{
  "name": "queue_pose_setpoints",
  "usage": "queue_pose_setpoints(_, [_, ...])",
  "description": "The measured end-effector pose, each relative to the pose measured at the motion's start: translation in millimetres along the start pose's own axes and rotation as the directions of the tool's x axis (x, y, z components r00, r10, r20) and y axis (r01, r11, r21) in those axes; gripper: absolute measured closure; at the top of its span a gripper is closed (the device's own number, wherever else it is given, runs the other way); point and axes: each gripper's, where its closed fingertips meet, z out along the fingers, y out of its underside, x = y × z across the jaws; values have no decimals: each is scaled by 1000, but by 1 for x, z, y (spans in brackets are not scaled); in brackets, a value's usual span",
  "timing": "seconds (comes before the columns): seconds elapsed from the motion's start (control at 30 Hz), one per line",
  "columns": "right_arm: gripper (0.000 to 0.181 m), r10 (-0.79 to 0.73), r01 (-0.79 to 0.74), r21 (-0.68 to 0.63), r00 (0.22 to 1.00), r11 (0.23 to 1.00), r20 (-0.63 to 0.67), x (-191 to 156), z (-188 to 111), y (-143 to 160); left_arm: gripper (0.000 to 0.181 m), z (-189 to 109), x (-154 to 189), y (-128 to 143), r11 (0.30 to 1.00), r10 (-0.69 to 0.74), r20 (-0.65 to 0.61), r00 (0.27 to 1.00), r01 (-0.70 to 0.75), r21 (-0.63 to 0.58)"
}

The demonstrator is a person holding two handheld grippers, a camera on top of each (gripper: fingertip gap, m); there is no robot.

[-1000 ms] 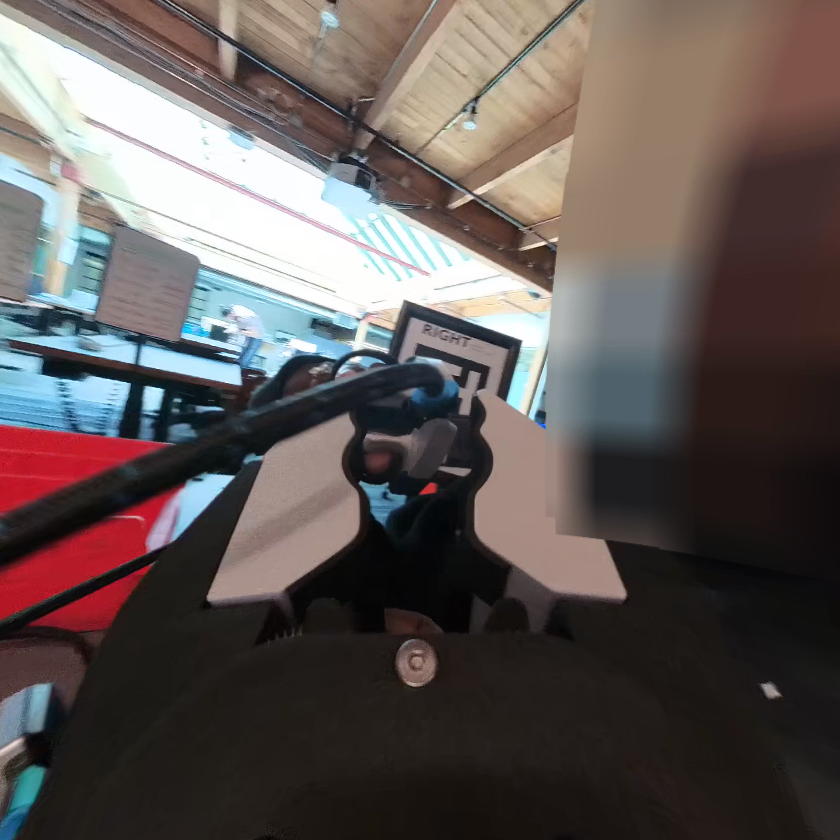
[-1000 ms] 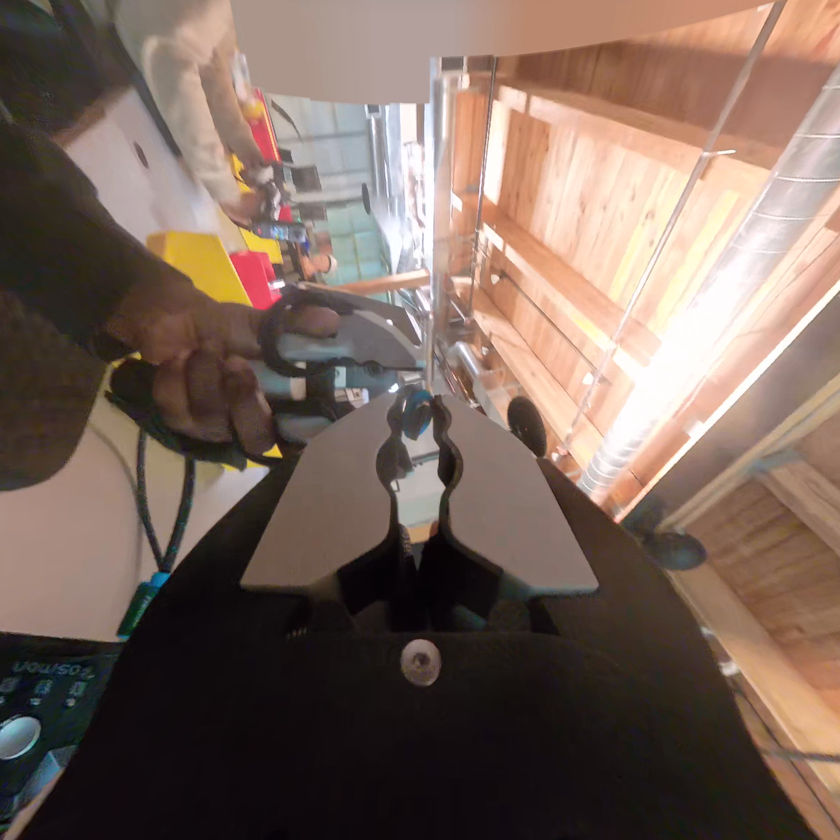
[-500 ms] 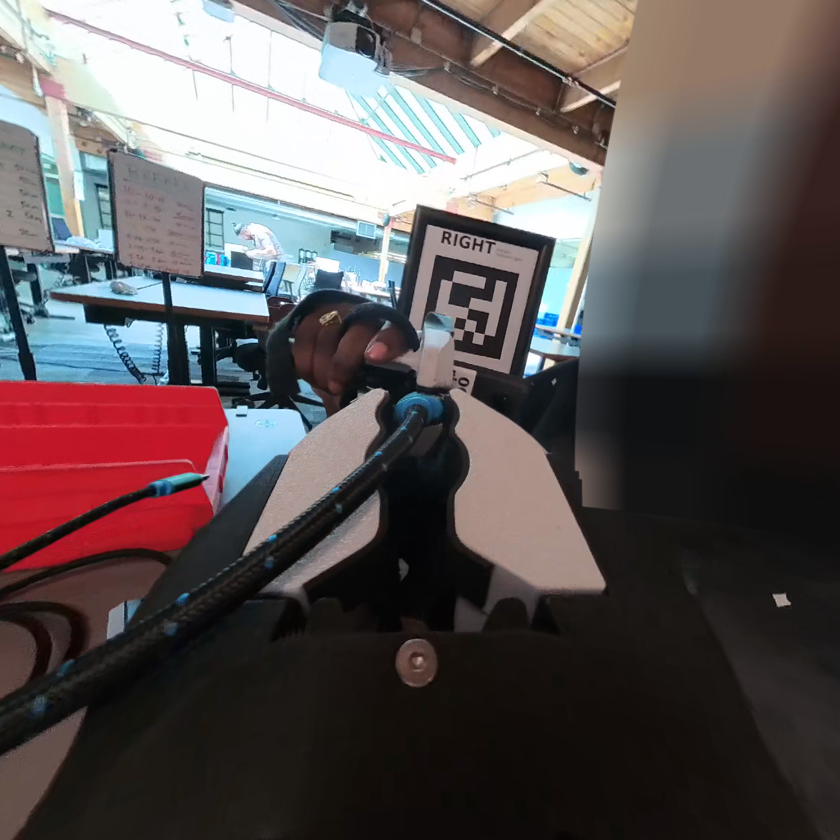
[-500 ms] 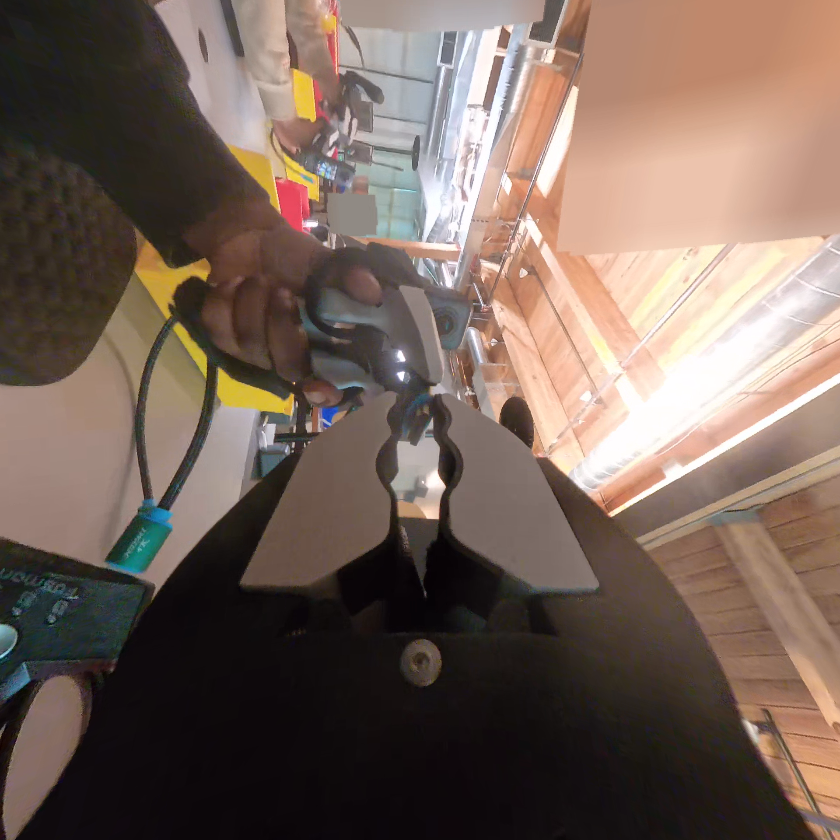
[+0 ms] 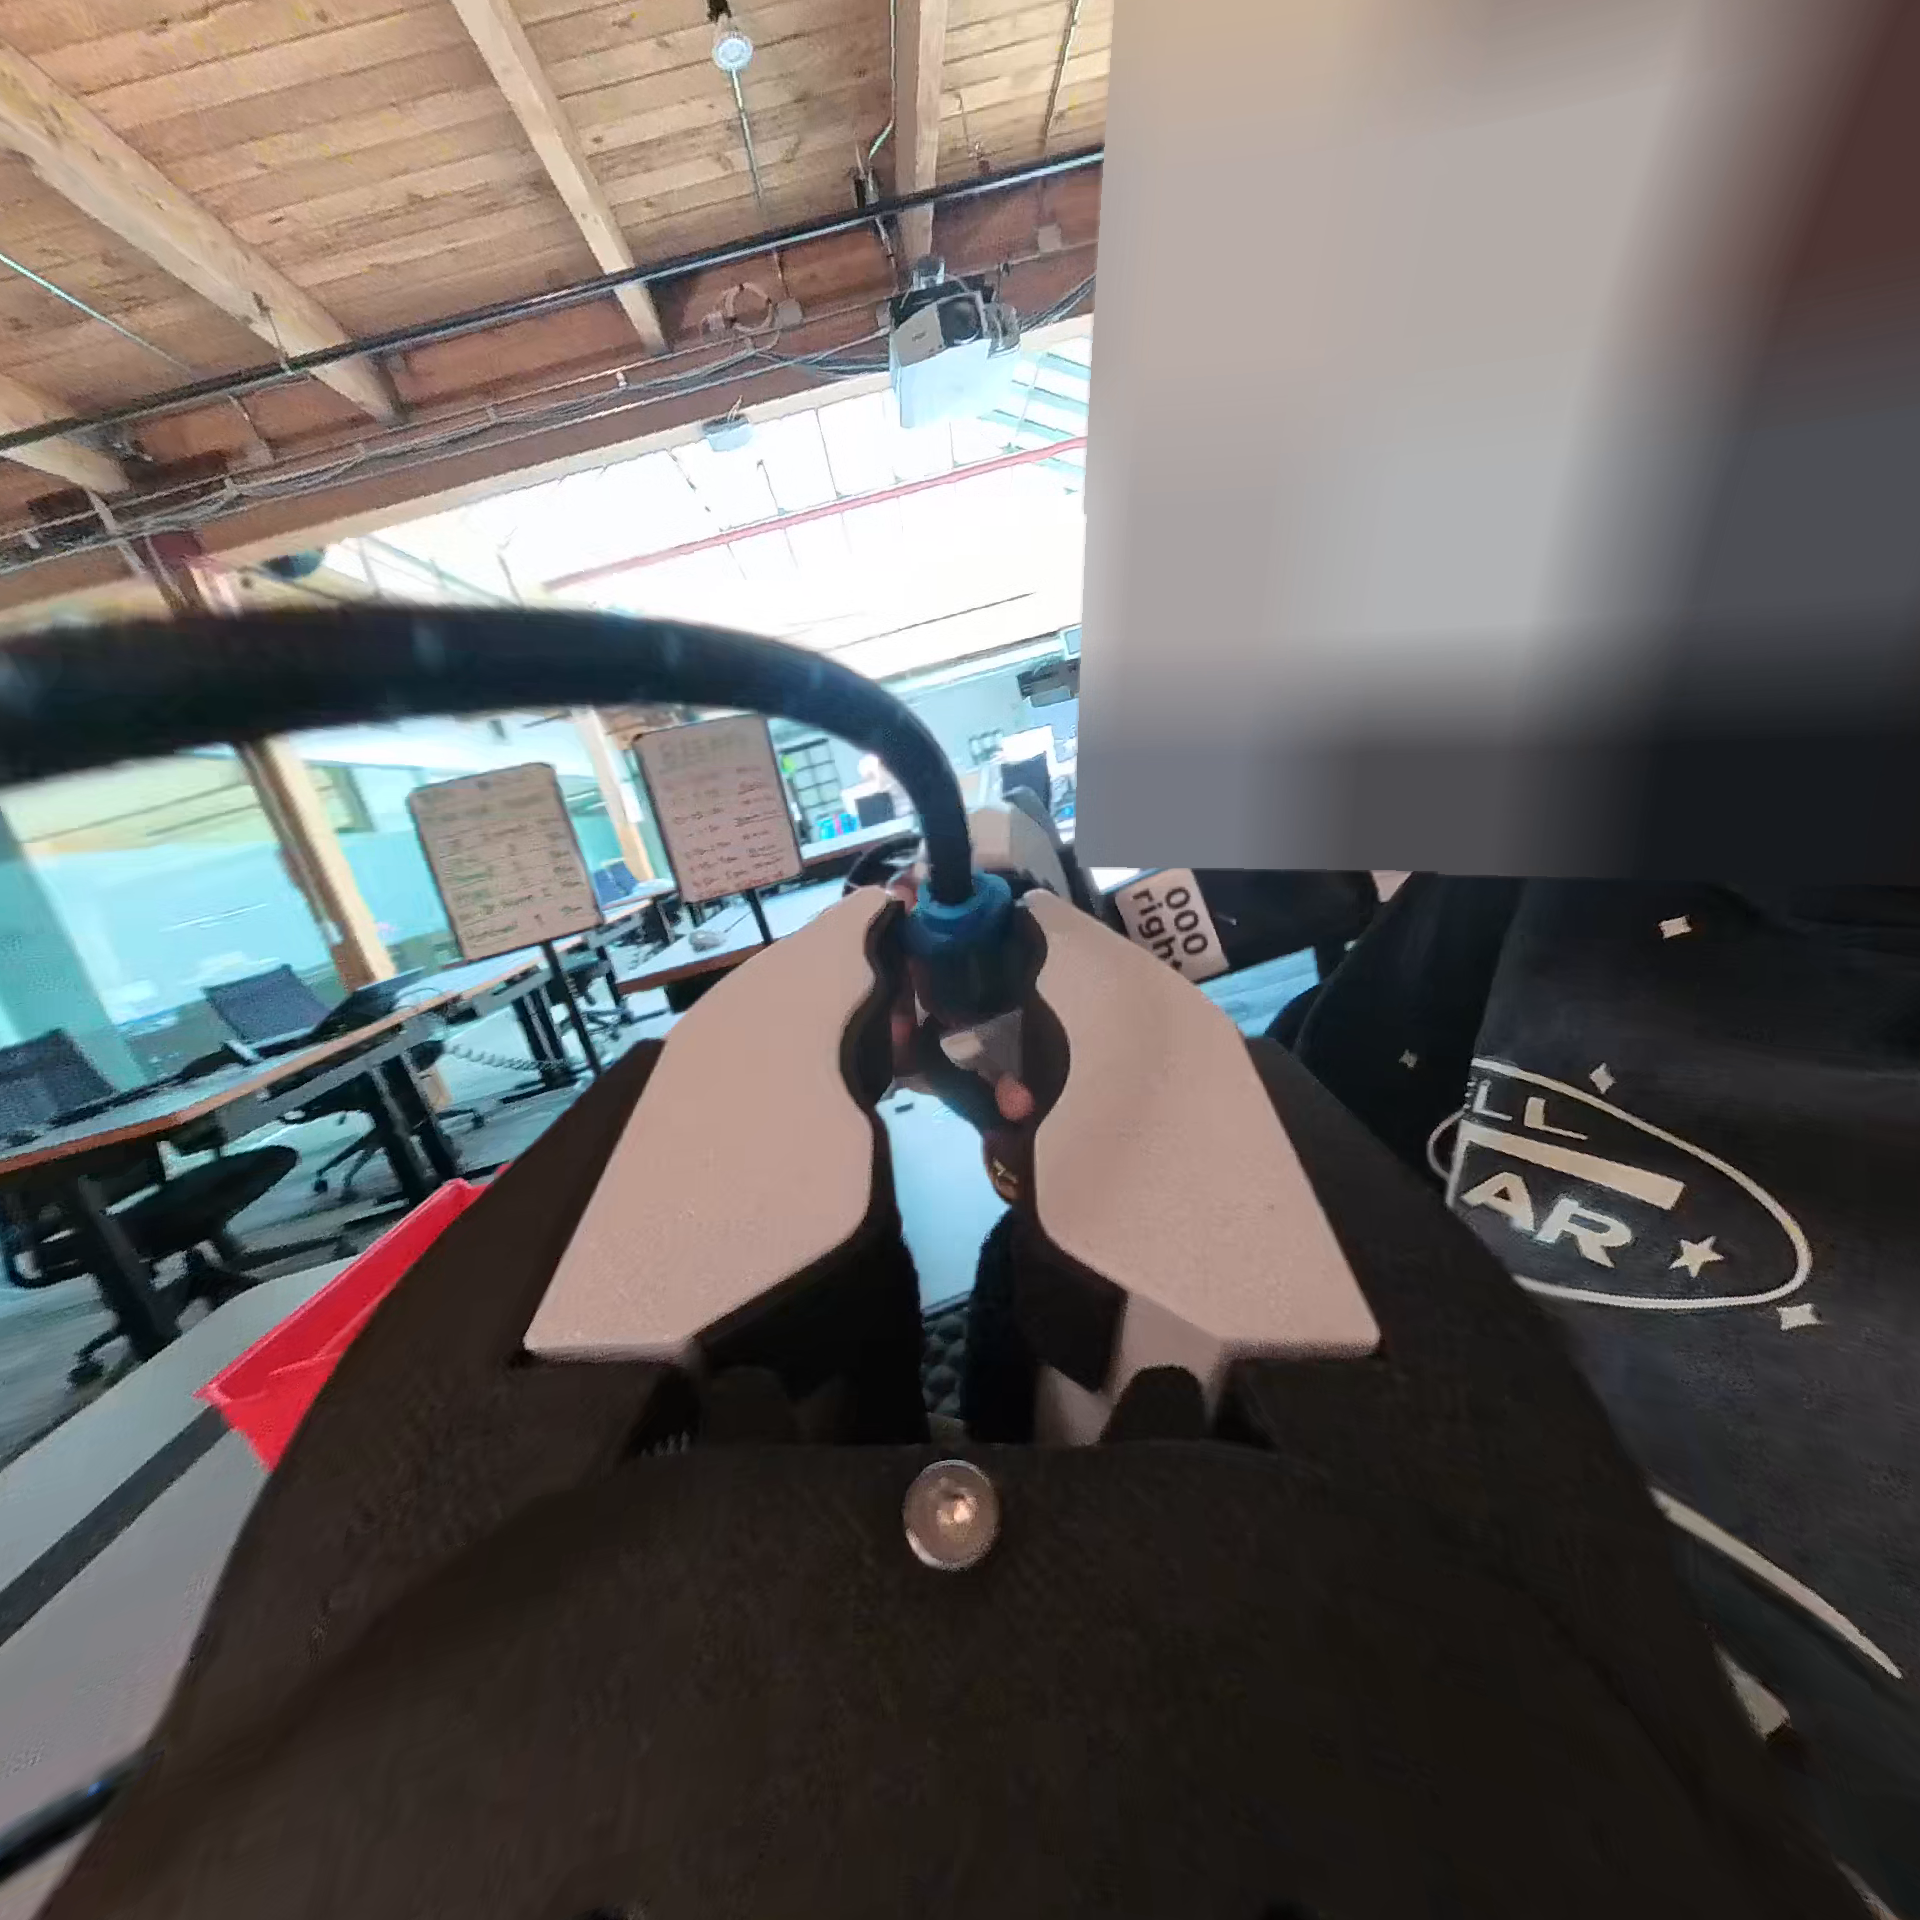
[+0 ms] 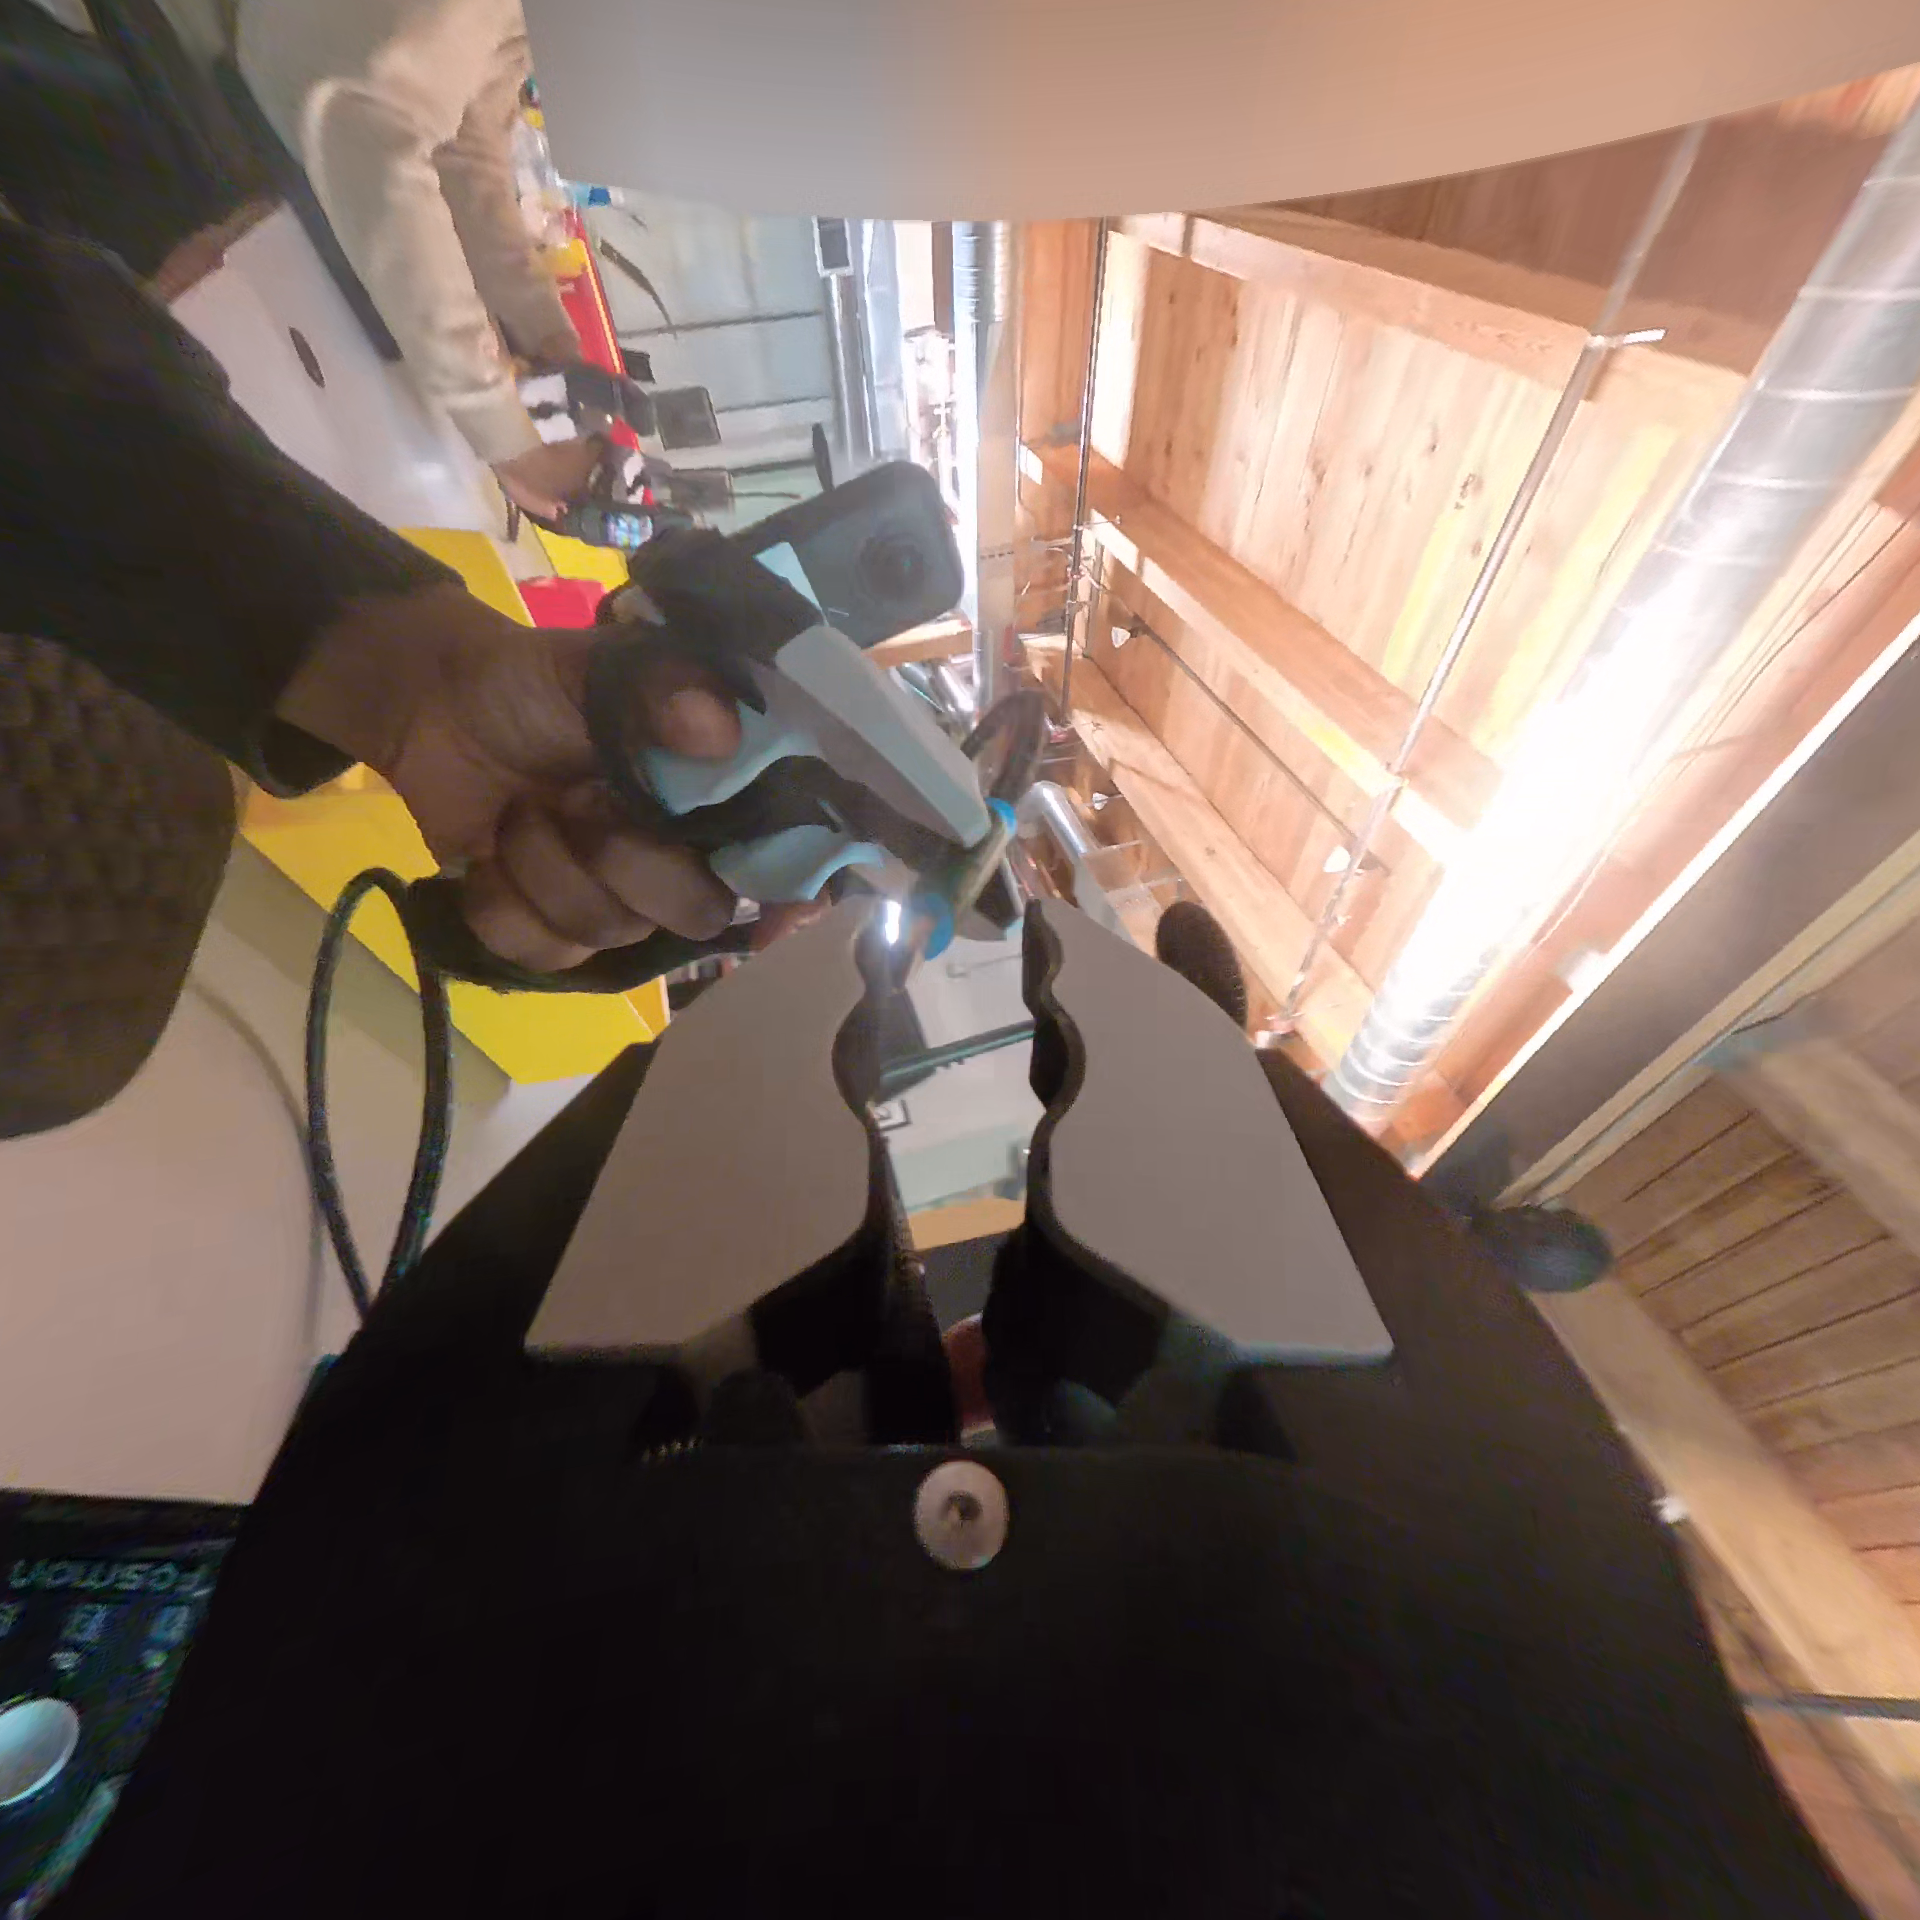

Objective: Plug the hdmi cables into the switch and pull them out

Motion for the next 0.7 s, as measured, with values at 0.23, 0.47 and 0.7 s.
queue_pose_setpoints(0.23, [169, -165, 165, -81, 986, 983, 3, -3, 3, 5, 164, -5, -4, 0, 994, -109, -27, 994, 109, 5])
queue_pose_setpoints(0.47, [169, -478, 471, -233, 878, 851, 27, -2, 3, 17, 153, -7, -10, 12, 976, -138, 55, 989, 145, -162])
queue_pose_setpoints(0.7, [170, -572, 561, -275, 819, 781, 46, -7, 7, 26, 158, -8, -26, 9, 966, -181, 184, 966, 209, -151])
